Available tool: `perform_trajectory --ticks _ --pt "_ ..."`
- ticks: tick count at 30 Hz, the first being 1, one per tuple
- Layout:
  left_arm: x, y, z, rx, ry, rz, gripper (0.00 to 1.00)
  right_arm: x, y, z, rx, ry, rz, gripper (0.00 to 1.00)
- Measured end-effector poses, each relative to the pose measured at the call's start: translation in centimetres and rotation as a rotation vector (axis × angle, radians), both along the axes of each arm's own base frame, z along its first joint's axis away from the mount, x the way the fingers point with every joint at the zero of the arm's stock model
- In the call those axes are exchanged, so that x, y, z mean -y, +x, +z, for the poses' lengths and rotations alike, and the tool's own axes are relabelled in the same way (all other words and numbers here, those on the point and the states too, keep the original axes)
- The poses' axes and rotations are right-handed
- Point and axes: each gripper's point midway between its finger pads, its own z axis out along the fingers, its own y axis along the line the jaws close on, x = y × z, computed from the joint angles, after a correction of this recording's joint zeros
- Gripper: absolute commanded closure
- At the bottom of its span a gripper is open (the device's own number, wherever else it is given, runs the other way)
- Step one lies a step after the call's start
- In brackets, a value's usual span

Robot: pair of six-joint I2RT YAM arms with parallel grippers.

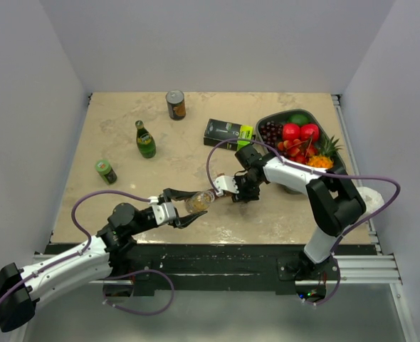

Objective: Sort the pills into containers

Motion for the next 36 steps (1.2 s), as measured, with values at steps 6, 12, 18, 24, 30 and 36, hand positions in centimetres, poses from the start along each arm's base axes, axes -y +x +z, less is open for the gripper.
perform_trajectory --ticks 6,12,18,24,30,36 --pt "0.0 0.0 0.1 -0.004 -0.002 -0.001 1.00 -0.1 -0.6 0.2 -0.032 0.011 -0.018 0.66" --pt "0.1 0.0 0.6 -0.010 -0.017 -0.004 1.00 -0.6 -0.8 4.7 -0.051 0.125 -0.059 0.65" --pt "0.5 0.3 1.6 -0.006 -0.045 -0.003 1.00 -2.1 5.0 18.5 0.102 0.426 -0.131 0.65" --pt "0.9 1.6 4.7 0.015 -0.145 0.023 1.00 -4.9 5.5 30.3 0.145 0.726 -0.090 0.66" --pt "0.3 3.5 6.7 -0.004 -0.259 0.073 1.00 -7.8 1.8 33.2 -0.109 0.930 -0.059 0.66" --pt "0.6 4.9 7.0 -0.035 -0.307 0.095 1.00 -9.2 -0.7 34.3 -0.315 1.011 -0.037 0.66"
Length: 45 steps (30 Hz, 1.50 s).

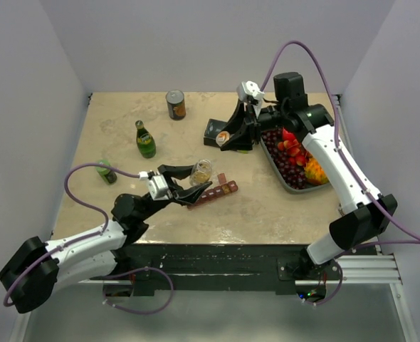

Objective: Sort the pills into containers

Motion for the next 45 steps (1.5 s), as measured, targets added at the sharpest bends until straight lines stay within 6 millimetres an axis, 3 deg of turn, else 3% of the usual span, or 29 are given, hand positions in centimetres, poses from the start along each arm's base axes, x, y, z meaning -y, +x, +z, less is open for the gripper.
perform_trajectory --ticks 9,20,29,45 --pt "1.3 0.9 0.4 -0.033 -0.039 -0.027 1.00 -1.7 -2.8 1.8 -0.065 0.050 0.103 0.66" --pt "2.1 1.6 0.7 -0.045 -0.047 -0.036 1.00 -2.6 -4.1 2.5 -0.100 0.062 0.150 0.64" --pt "2.2 1.7 0.7 -0.047 -0.048 -0.037 1.00 -3.7 -5.4 2.1 -0.130 0.054 0.190 0.63" --pt "2.0 1.5 1.0 -0.051 -0.056 -0.039 1.00 -3.9 -5.6 0.7 -0.167 0.040 0.194 0.56"
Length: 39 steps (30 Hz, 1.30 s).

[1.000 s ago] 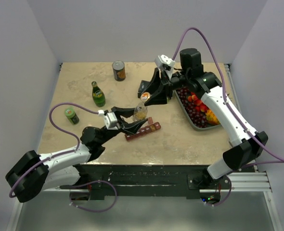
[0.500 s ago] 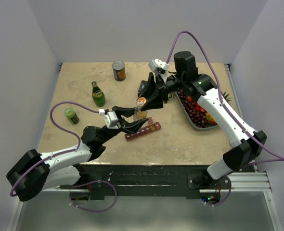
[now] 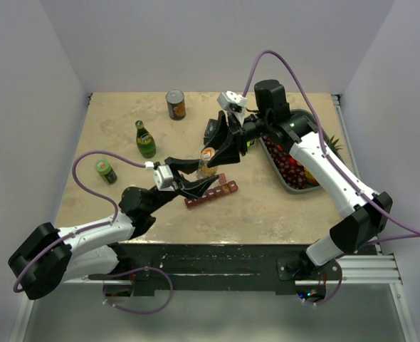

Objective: Sort the pills into containers

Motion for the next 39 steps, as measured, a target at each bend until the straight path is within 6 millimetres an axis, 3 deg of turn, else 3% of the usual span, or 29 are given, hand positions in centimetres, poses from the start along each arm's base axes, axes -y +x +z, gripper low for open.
perform_trajectory --ticks 19,22,29,39 --pt "-0.7 -0.2 0.9 0.006 -0.031 0.015 1.00 0.3 0.3 0.1 -0.015 0.003 -0.009 0.38" --pt "-0.8 -0.3 1.0 0.011 -0.036 0.015 1.00 0.3 0.2 0.1 -0.018 0.002 -0.009 0.30" --pt "-1.0 -0.5 1.4 0.021 -0.045 0.015 1.00 0.4 0.2 -0.2 -0.016 -0.004 -0.010 0.01" --pt "-1.6 -1.6 2.7 0.061 -0.064 -0.001 1.00 2.1 2.0 -0.6 0.093 -0.019 -0.080 0.01"
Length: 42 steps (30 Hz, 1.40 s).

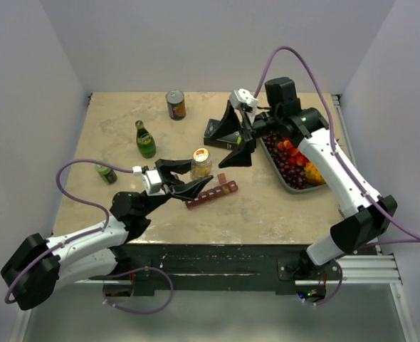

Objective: Sort the pills into containers

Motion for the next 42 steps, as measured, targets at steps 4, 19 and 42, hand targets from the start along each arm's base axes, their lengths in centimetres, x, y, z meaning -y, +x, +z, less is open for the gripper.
perform_trajectory --ticks 4,19,42 --pt "0.0 -0.5 -0.6 0.004 0.032 -0.012 1.00 1.7 1.4 0.4 0.139 -0.042 -0.069 0.01" --pt "1.8 -0.4 -7.6 -0.019 0.321 -0.067 1.00 4.7 1.2 -4.5 0.405 -0.389 -0.054 0.01" --pt "2.3 1.2 -12.5 -0.058 0.476 -0.106 1.00 2.2 -1.1 -9.6 0.340 -0.507 0.095 0.07"
